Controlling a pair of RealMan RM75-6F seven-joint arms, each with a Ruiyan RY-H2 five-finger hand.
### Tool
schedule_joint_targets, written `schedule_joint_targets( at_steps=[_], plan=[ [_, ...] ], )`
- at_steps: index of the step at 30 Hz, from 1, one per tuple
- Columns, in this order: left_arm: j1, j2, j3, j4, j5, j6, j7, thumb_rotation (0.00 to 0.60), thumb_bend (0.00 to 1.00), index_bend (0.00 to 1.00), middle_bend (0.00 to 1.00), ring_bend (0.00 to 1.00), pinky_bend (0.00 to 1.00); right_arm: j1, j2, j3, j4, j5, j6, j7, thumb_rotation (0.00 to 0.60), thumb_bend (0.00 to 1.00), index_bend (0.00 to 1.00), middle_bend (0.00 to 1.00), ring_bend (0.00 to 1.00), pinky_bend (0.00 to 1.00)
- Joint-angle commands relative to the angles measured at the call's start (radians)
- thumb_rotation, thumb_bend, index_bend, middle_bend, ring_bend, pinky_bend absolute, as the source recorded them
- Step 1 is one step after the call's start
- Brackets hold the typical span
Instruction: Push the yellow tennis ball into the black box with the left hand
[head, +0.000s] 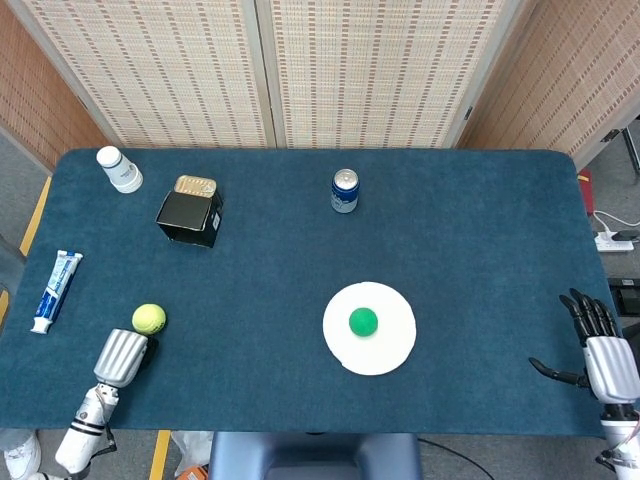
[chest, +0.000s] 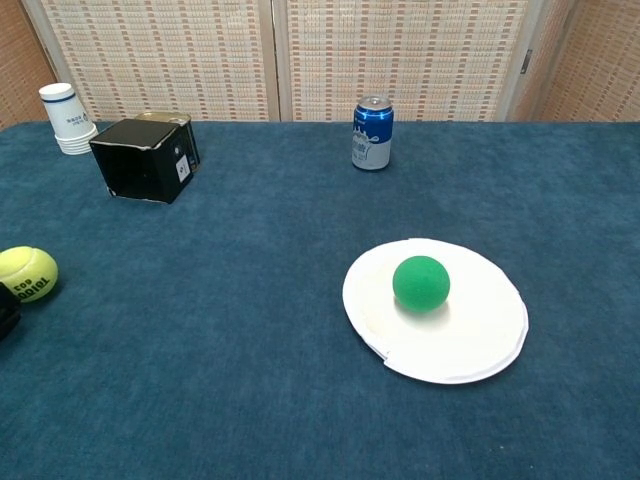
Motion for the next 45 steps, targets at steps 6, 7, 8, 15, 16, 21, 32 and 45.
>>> schedule_joint_targets(
  at_steps=[6,7,8,15,16,21,32,45],
  plan=[
    [-0.047,-0.002,0.004,0.013,0.003,-0.043,-0.026,0.6,0.69,1.0,1.0,1.0,1.0,0.001,-0.001,0.0,-0.012,0.0,0.0,-0.025,0.6,0.0,0.1,0.0,0.0,0.0],
    [-0.058,-0.004,0.005,0.013,0.005,-0.05,-0.028,0.6,0.69,1.0,1.0,1.0,1.0,0.0,-0.002,0.001,-0.013,0.002,0.0,-0.027,0.6,0.0,0.1,0.0,0.0,0.0],
    [-0.066,-0.006,0.005,0.013,0.006,-0.055,-0.029,0.6,0.69,1.0,1.0,1.0,1.0,0.0,-0.002,0.001,-0.014,0.003,-0.001,-0.029,0.6,0.0,0.1,0.0,0.0,0.0],
    [-0.143,-0.015,0.008,0.007,0.014,-0.088,-0.034,0.6,0.7,1.0,1.0,1.0,1.0,0.006,-0.003,0.004,-0.018,0.01,-0.015,-0.041,0.6,0.0,0.1,0.0,0.0,0.0],
    [-0.155,-0.016,0.005,0.005,0.012,-0.098,-0.039,0.6,0.7,1.0,1.0,1.0,1.0,0.007,-0.003,0.004,-0.02,0.01,-0.017,-0.043,0.6,0.0,0.1,0.0,0.0,0.0],
    [-0.216,-0.012,-0.024,0.01,-0.014,-0.14,-0.073,0.6,0.69,1.0,1.0,1.0,1.0,0.009,0.001,-0.002,-0.024,0.003,-0.021,-0.045,0.6,0.0,0.1,0.0,0.0,0.0],
    [-0.277,0.041,0.001,-0.007,0.007,-0.22,-0.081,0.192,0.27,0.01,0.0,0.0,0.0,0.015,0.007,-0.004,-0.03,0.006,-0.038,-0.043,0.6,0.0,0.1,0.0,0.0,0.0],
    [-0.304,0.051,-0.027,-0.028,-0.03,-0.315,-0.077,0.192,0.26,0.0,0.0,0.0,0.0,0.018,0.007,-0.01,-0.022,-0.005,-0.035,-0.035,0.6,0.0,0.1,0.0,0.0,0.0]
  ],
)
